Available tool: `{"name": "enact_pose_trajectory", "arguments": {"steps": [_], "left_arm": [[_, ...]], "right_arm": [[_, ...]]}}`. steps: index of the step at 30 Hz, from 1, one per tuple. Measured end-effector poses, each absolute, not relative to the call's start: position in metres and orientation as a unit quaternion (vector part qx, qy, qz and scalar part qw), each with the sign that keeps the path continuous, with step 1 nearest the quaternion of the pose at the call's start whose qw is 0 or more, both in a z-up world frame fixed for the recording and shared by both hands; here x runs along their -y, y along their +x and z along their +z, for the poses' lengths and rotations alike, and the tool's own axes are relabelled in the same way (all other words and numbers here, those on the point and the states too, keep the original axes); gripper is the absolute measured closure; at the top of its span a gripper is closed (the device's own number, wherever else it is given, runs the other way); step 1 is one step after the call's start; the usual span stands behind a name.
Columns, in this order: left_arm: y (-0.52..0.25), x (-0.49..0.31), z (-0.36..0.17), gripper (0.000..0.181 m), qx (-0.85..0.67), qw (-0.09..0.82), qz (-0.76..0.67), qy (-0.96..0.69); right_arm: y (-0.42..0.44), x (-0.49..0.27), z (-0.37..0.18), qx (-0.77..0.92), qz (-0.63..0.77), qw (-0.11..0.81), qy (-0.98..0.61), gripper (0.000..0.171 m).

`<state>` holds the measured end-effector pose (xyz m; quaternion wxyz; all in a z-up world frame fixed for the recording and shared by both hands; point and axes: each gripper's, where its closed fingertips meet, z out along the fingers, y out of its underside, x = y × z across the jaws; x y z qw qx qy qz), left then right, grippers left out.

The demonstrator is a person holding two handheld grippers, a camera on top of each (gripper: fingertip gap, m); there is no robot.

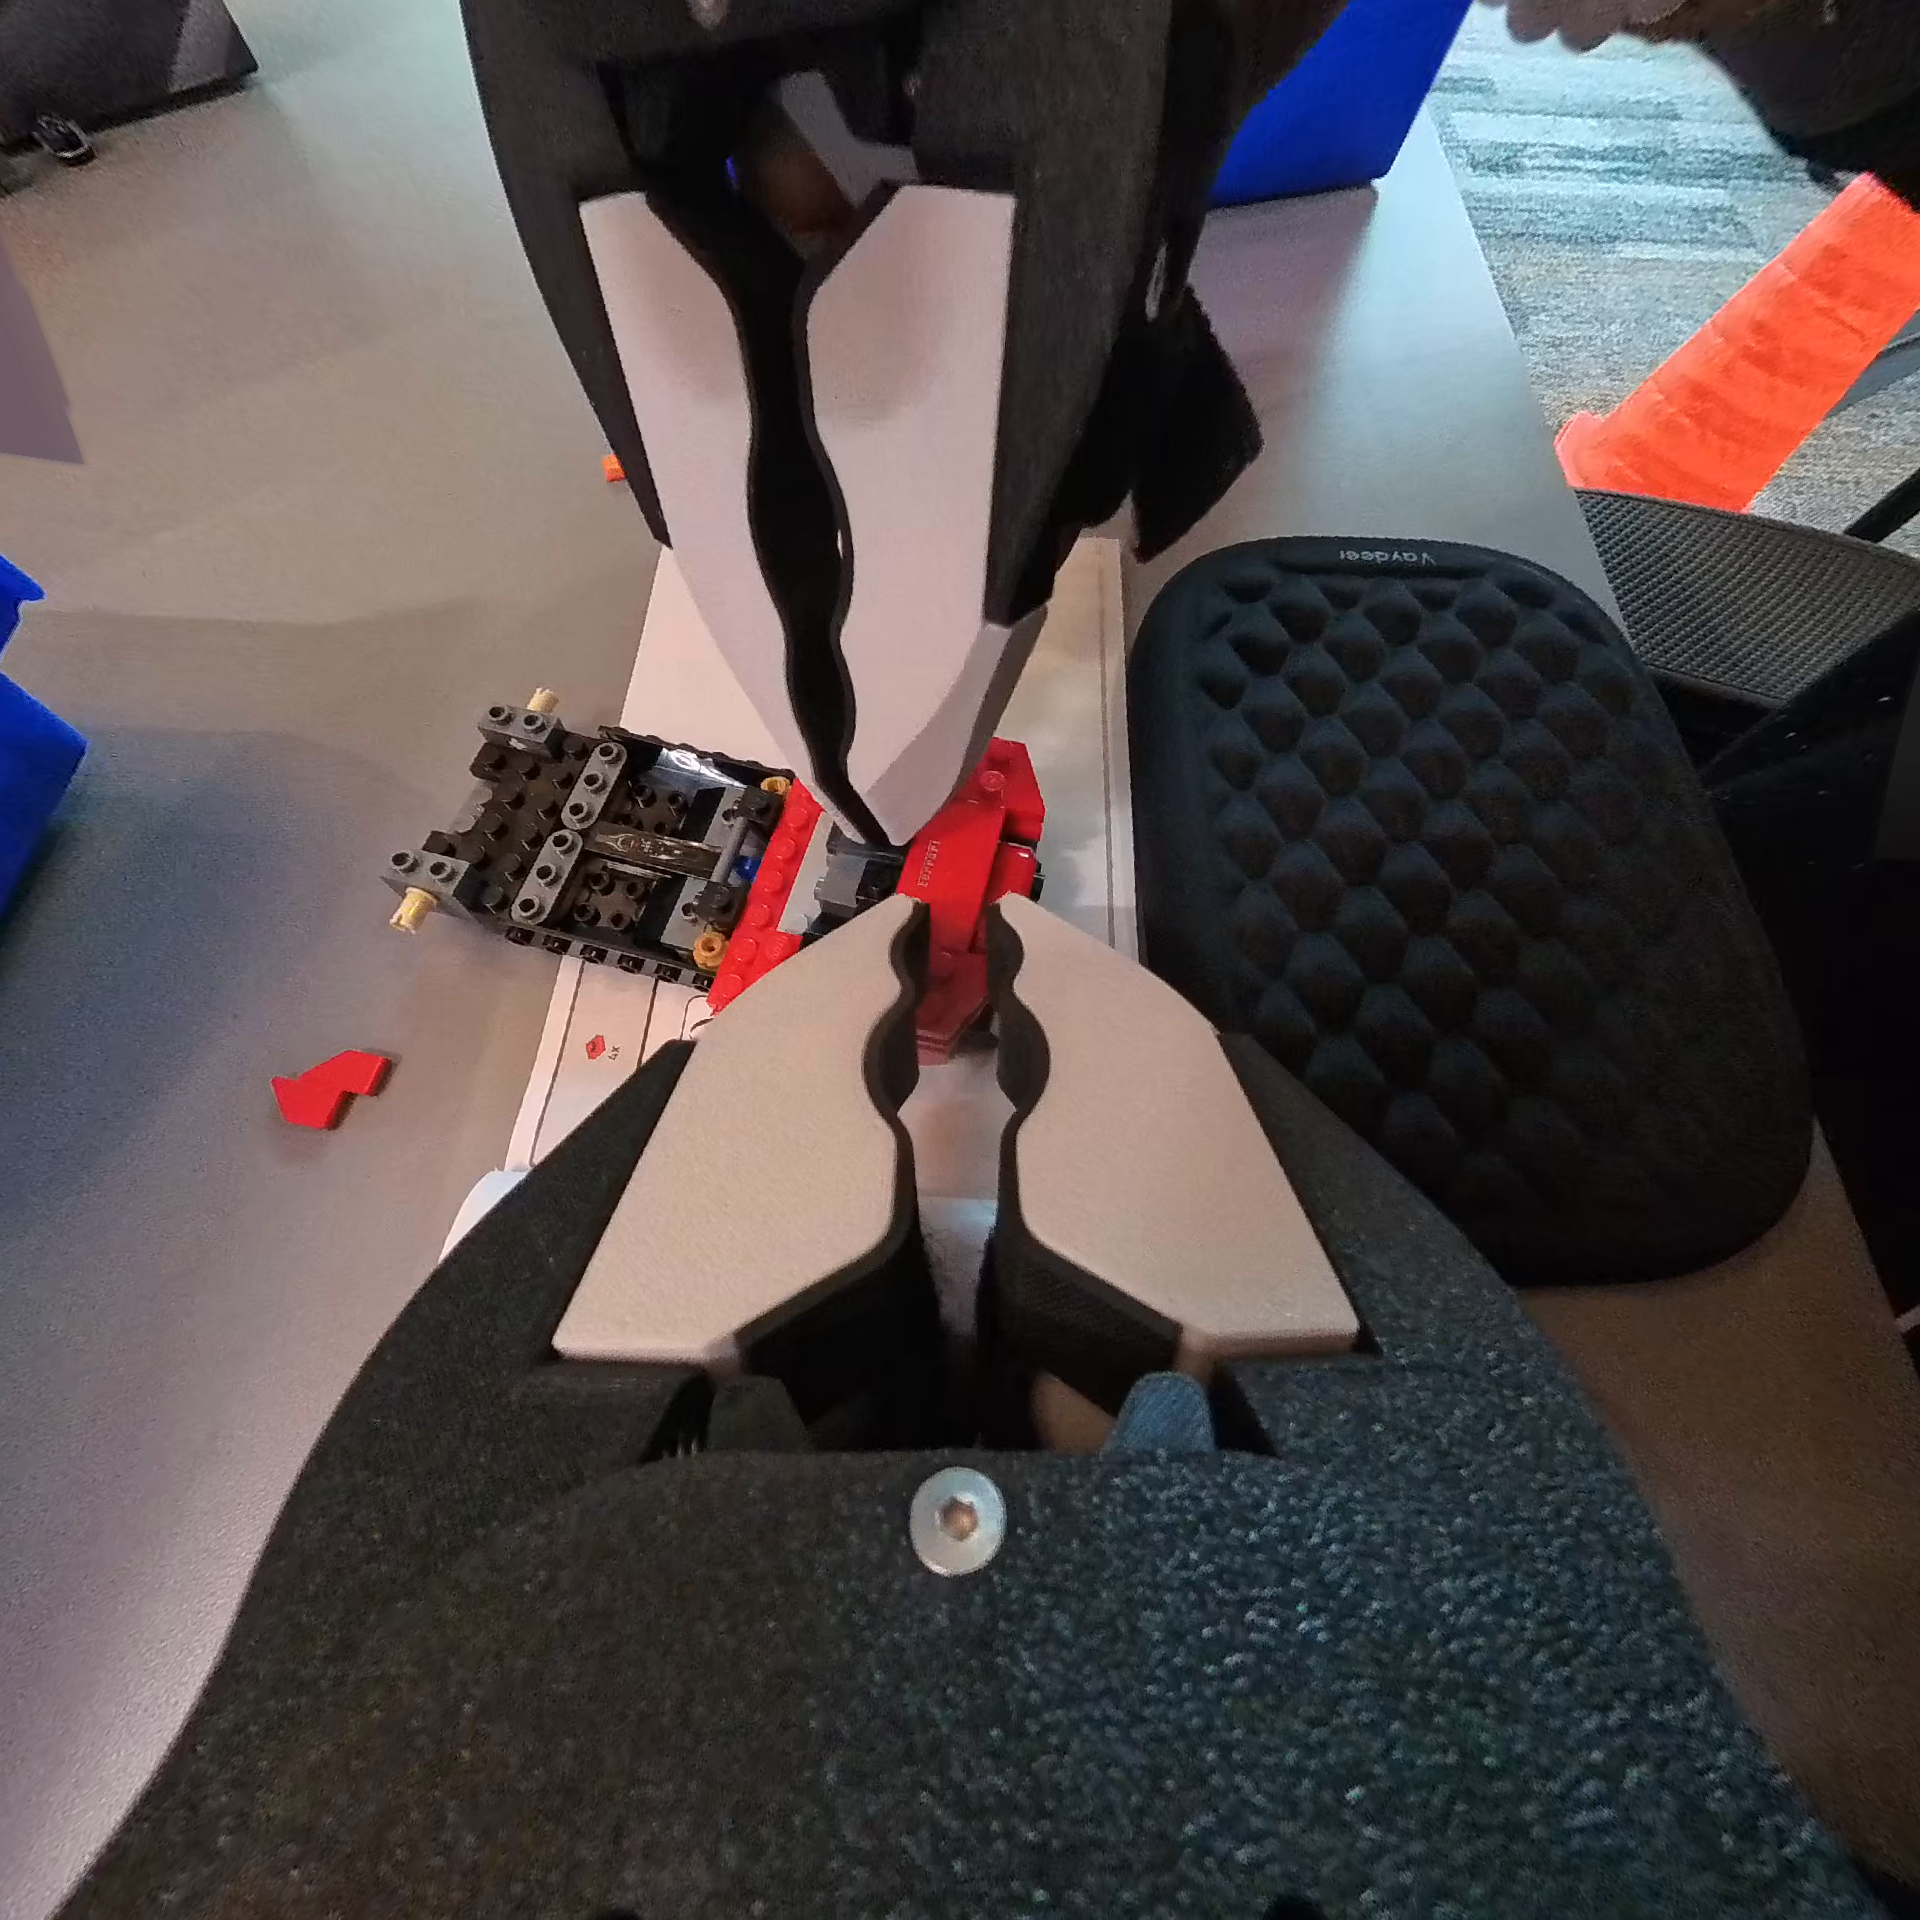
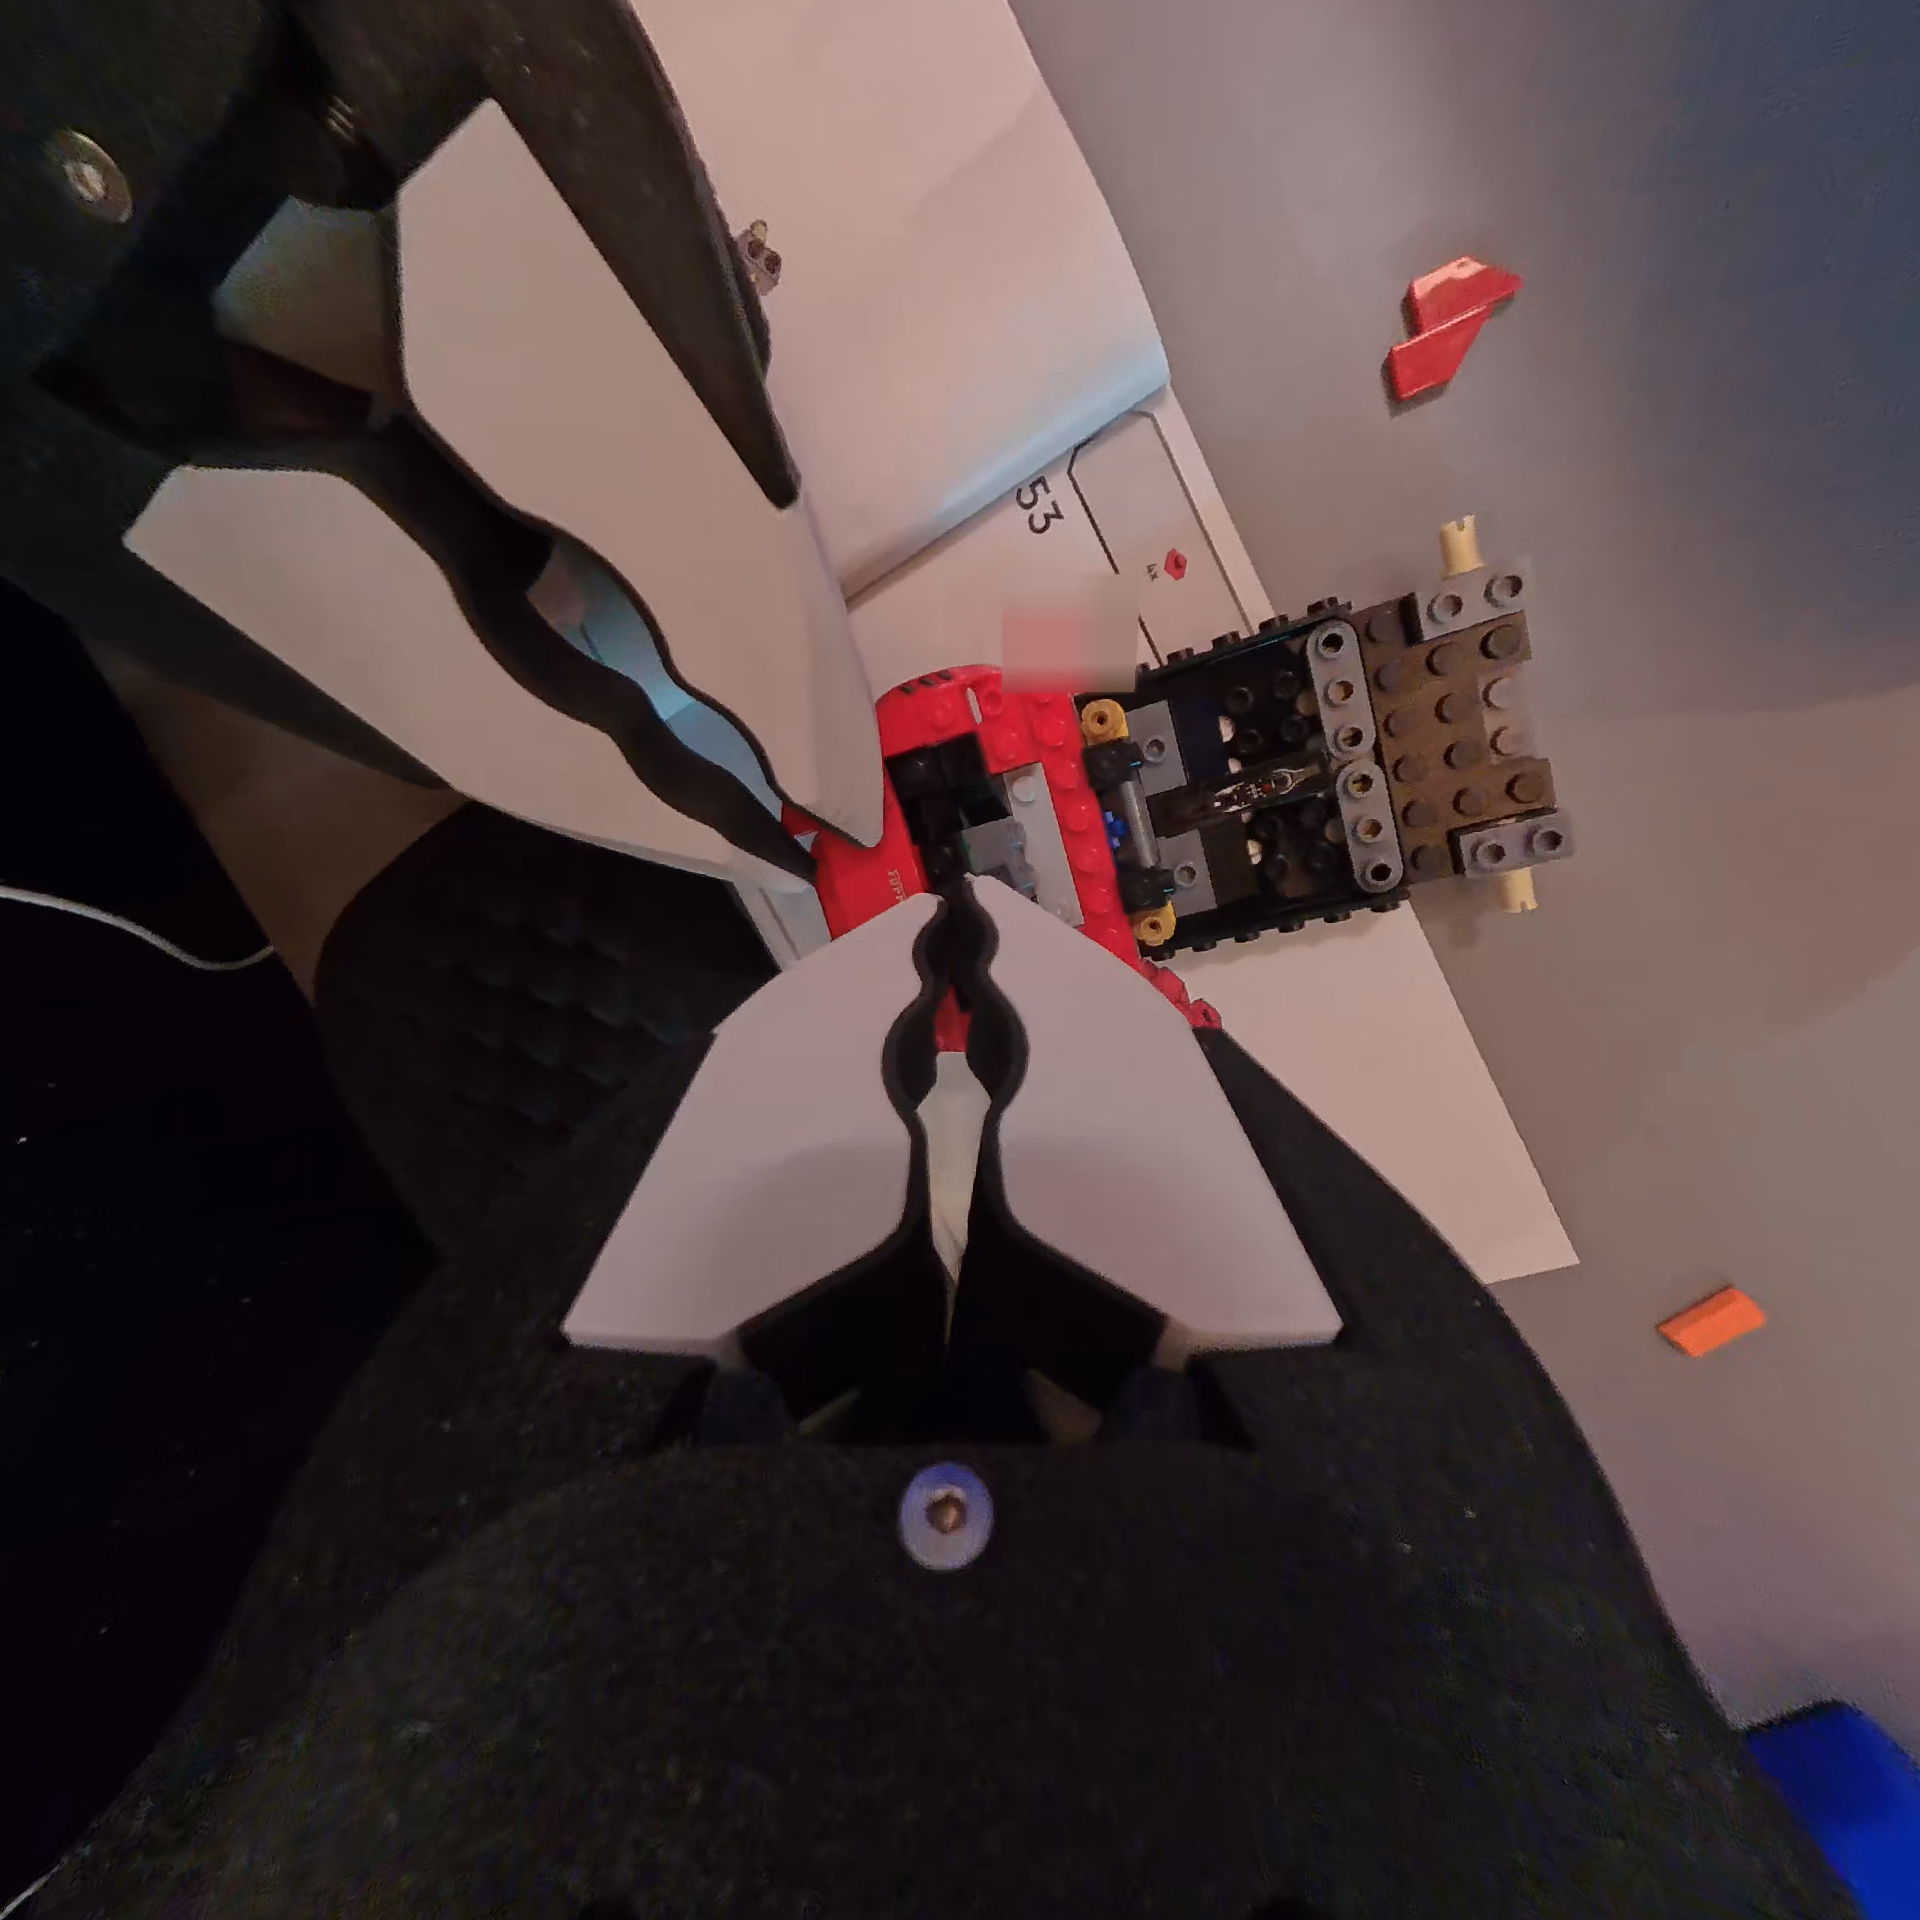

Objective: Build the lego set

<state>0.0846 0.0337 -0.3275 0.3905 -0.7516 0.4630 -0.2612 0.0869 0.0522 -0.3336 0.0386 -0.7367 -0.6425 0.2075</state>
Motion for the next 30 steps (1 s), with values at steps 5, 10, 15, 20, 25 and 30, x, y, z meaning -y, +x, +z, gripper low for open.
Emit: {"name": "enact_pose_trajectory", "arguments": {"steps": [5, 10, 15, 20, 25, 30], "left_arm": [[0.085, -0.034, -0.328, 0.173, -0.461, 0.392, -0.264, -0.751], [0.085, -0.034, -0.328, 0.173, -0.461, 0.394, -0.263, -0.75], [0.085, -0.034, -0.328, 0.173, -0.46, 0.395, -0.265, -0.75], [0.086, -0.035, -0.328, 0.173, -0.463, 0.395, -0.259, -0.75], [0.085, -0.035, -0.328, 0.173, -0.463, 0.398, -0.252, -0.751], [0.085, -0.035, -0.328, 0.173, -0.465, 0.398, -0.25, -0.751]], "right_arm": [[0.087, -0.052, -0.334, 0.642, 0.172, 0.044, -0.746, 0.171], [0.088, -0.052, -0.334, 0.648, 0.131, 0.045, -0.749, 0.171], [0.088, -0.053, -0.334, 0.654, 0.1, 0.042, -0.749, 0.171], [0.088, -0.053, -0.333, 0.67, 0.107, 0.045, -0.734, 0.171], [0.082, -0.071, -0.28, 0.656, 0.254, 0.146, -0.695, 0.171], [0.094, -0.064, -0.295, 0.641, 0.333, 0.126, -0.68, 0.146]]}}
